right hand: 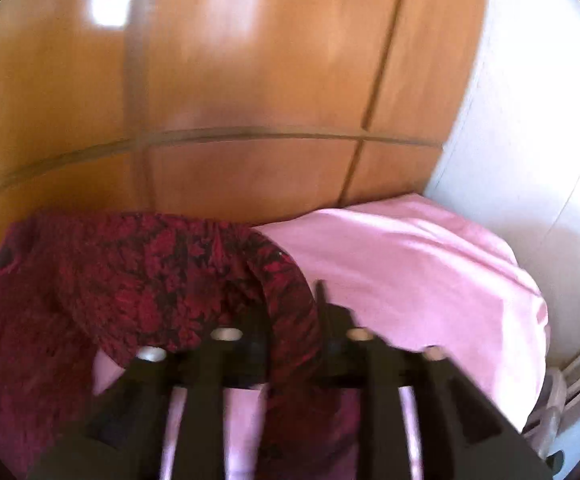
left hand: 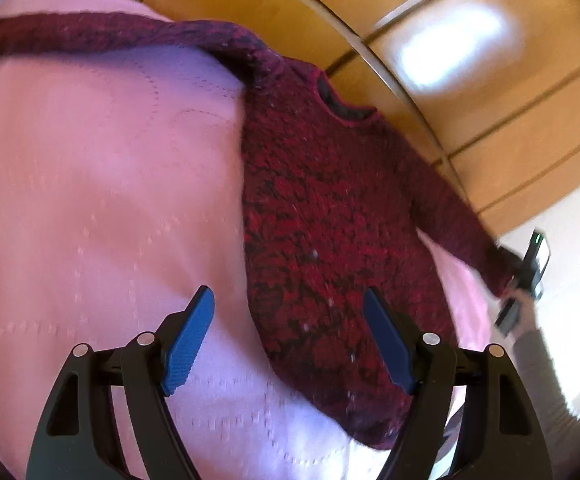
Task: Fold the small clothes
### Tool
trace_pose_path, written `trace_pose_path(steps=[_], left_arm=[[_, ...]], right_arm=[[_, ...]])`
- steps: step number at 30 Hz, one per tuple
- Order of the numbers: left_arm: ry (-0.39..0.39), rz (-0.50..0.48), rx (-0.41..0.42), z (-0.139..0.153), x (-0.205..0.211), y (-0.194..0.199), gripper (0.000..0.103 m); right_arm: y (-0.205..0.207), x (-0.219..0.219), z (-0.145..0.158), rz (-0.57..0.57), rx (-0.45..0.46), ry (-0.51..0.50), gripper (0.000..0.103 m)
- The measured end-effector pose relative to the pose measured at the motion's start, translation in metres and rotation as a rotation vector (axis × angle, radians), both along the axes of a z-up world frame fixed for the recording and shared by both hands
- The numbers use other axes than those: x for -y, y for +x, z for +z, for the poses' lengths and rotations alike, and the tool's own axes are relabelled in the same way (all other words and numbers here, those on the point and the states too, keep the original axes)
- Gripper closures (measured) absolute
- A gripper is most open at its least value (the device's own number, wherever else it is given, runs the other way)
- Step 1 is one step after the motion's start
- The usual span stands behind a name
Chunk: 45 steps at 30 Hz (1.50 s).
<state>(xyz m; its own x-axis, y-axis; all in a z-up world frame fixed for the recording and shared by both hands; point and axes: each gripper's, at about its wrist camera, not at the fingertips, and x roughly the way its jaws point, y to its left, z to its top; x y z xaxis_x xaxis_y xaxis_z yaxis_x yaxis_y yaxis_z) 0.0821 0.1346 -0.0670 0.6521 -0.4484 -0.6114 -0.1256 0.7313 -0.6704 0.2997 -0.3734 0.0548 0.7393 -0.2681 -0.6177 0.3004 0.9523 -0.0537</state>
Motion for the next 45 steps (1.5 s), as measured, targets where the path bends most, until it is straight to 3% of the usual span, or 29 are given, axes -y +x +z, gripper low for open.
trace_pose_path(steps=[1, 4, 6, 10, 13, 15, 16, 18, 19, 20, 23, 25, 28, 31, 33, 35, 37, 39, 41, 45], left_arm=[[-0.030, 0.013, -0.001, -0.002, -0.004, 0.003, 0.028], [-0.095, 0.036, -0.010, -0.009, -0.009, 0.012, 0.027], [-0.135, 0.028, -0.010, -0.013, -0.007, 0.017, 0.027], [-0.173, -0.020, 0.010, -0.016, 0.008, 0.019, 0.027], [-0.189, -0.034, 0.015, -0.017, 0.014, 0.023, 0.027], [-0.223, -0.032, 0.009, -0.018, 0.011, 0.026, 0.028], [-0.246, -0.036, 0.009, -0.018, 0.009, 0.026, 0.035], [-0.286, -0.036, -0.004, -0.018, 0.006, 0.028, 0.058], [-0.276, -0.034, -0.015, -0.017, 0.006, 0.031, 0.077], [-0.264, -0.036, -0.012, -0.015, 0.006, 0.032, 0.082], [-0.177, -0.065, 0.007, 0.014, 0.011, 0.034, 0.088], [-0.130, -0.088, 0.024, 0.040, 0.010, 0.033, 0.090], [-0.025, -0.140, 0.059, 0.082, 0.009, 0.025, 0.090], [0.050, -0.198, 0.054, 0.097, 0.006, 0.003, 0.088], [0.070, -0.224, 0.018, 0.084, 0.002, -0.013, 0.082], [0.085, -0.191, -0.019, 0.058, -0.008, -0.032, 0.055], [0.073, -0.149, -0.056, 0.031, -0.016, -0.051, 0.041], [0.009, -0.125, -0.101, 0.007, -0.022, -0.064, 0.040], [-0.040, -0.106, -0.120, -0.010, -0.021, -0.076, 0.040], [-0.044, -0.128, -0.088, -0.014, -0.005, -0.089, 0.040]], right_arm=[[-0.003, 0.005, 0.001, -0.026, 0.018, 0.005, 0.025], [-0.027, 0.005, 0.005, -0.004, 0.054, 0.064, 0.020], [-0.047, -0.005, -0.001, 0.101, 0.036, 0.151, 0.019], [-0.112, -0.044, -0.048, 0.387, -0.120, 0.447, 0.021], [-0.147, -0.068, -0.091, 0.458, -0.235, 0.578, 0.028], [-0.163, -0.085, -0.120, 0.488, -0.317, 0.681, 0.048], [-0.165, -0.088, -0.126, 0.493, -0.324, 0.709, 0.049], [-0.165, -0.093, -0.131, 0.506, -0.300, 0.731, 0.069], [-0.163, -0.096, -0.129, 0.511, -0.304, 0.738, 0.072], [-0.165, -0.096, -0.129, 0.515, -0.303, 0.728, 0.080], [-0.167, -0.105, -0.104, 0.547, -0.282, 0.626, 0.085], [-0.167, -0.100, -0.079, 0.578, -0.216, 0.583, 0.086], [-0.191, -0.099, -0.042, 0.626, -0.136, 0.533, 0.087], [-0.223, -0.102, -0.030, 0.669, -0.127, 0.474, 0.087], [-0.241, -0.101, -0.041, 0.682, -0.175, 0.488, 0.086], [-0.264, -0.110, -0.063, 0.719, -0.232, 0.500, 0.077], [-0.278, -0.107, -0.084, 0.704, -0.283, 0.533, 0.064], [-0.282, -0.099, -0.098, 0.655, -0.285, 0.557, 0.049], [-0.280, -0.089, -0.109, 0.599, -0.277, 0.583, 0.048], [-0.257, -0.089, -0.131, 0.567, -0.322, 0.667, 0.051]])
